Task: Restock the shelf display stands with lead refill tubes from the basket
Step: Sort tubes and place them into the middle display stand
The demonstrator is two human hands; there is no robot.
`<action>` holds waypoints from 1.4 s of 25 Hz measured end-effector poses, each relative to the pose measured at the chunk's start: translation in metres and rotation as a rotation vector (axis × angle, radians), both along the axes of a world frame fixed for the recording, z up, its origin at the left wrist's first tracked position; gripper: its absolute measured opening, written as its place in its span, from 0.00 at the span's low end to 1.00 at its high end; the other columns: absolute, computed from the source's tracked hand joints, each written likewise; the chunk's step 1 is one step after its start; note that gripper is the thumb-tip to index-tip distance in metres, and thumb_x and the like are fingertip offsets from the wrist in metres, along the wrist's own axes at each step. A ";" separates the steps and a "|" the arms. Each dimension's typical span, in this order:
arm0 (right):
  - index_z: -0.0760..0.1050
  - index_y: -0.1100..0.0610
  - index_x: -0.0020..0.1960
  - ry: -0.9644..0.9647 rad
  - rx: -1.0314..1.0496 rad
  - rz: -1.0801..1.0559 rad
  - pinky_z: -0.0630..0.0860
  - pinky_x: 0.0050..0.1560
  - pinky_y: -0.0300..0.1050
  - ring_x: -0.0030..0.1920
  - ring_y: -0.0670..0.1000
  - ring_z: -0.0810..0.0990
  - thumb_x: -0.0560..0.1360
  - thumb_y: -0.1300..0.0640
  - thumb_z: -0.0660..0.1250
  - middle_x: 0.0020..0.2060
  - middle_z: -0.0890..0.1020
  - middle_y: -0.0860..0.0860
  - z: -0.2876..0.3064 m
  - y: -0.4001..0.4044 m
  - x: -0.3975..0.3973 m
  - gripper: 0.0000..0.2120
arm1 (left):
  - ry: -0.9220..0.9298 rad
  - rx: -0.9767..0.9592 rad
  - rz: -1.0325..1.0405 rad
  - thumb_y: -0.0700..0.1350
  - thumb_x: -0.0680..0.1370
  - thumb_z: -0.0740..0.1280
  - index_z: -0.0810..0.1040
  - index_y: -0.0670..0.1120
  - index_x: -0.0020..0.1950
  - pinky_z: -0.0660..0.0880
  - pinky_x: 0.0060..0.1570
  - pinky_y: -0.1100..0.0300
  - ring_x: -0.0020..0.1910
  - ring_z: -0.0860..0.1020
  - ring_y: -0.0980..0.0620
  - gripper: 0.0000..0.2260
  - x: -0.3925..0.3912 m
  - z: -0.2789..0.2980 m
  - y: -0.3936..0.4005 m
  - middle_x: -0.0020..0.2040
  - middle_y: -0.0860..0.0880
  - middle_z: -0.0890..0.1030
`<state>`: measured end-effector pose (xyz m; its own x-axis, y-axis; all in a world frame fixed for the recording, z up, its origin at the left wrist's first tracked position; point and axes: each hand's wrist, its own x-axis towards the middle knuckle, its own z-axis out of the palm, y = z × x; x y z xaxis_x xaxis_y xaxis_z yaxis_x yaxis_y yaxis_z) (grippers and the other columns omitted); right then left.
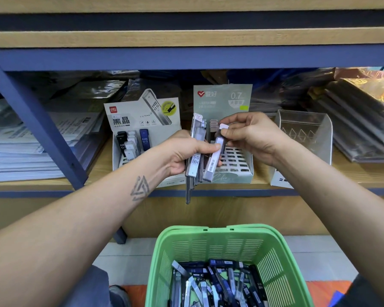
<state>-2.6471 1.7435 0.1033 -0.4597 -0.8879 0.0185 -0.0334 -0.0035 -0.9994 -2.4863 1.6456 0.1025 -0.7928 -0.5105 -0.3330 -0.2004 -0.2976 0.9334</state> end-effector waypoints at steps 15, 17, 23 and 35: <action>0.81 0.50 0.49 0.770 -0.109 -0.196 0.82 0.51 0.47 0.43 0.45 0.85 0.74 0.62 0.76 0.44 0.84 0.47 -0.002 -0.006 0.000 0.09 | -0.243 -0.094 0.260 0.36 0.78 0.70 0.76 0.39 0.48 0.76 0.26 0.64 0.23 0.77 0.54 0.03 0.002 -0.006 -0.025 0.31 0.47 0.74; 0.82 0.50 0.50 0.815 -0.114 -0.191 0.82 0.51 0.47 0.43 0.44 0.84 0.74 0.61 0.76 0.44 0.84 0.48 -0.004 -0.007 0.004 0.08 | -0.254 -0.094 0.251 0.36 0.78 0.70 0.76 0.40 0.46 0.76 0.27 0.64 0.23 0.77 0.54 0.04 0.002 -0.006 -0.025 0.32 0.47 0.74; 0.82 0.51 0.45 0.859 -0.103 -0.106 0.82 0.47 0.45 0.41 0.45 0.84 0.72 0.60 0.78 0.38 0.84 0.46 0.001 -0.006 0.009 0.07 | -0.253 -0.094 0.245 0.35 0.79 0.69 0.75 0.40 0.47 0.75 0.23 0.66 0.21 0.76 0.55 0.04 0.002 -0.006 -0.024 0.32 0.47 0.74; 0.83 0.57 0.53 1.228 -0.077 -0.181 0.80 0.50 0.55 0.49 0.56 0.83 0.78 0.63 0.68 0.48 0.86 0.53 -0.017 -0.009 0.005 0.07 | -0.254 -0.095 0.227 0.35 0.78 0.69 0.76 0.40 0.47 0.76 0.24 0.65 0.22 0.77 0.55 0.03 -0.001 -0.009 -0.023 0.32 0.47 0.74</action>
<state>-2.6418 1.7341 0.0860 -0.2171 -0.7908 0.5723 -0.9518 0.0415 -0.3038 -2.4876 1.6227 0.0932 -0.5537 -0.7022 -0.4476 -0.3681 -0.2758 0.8880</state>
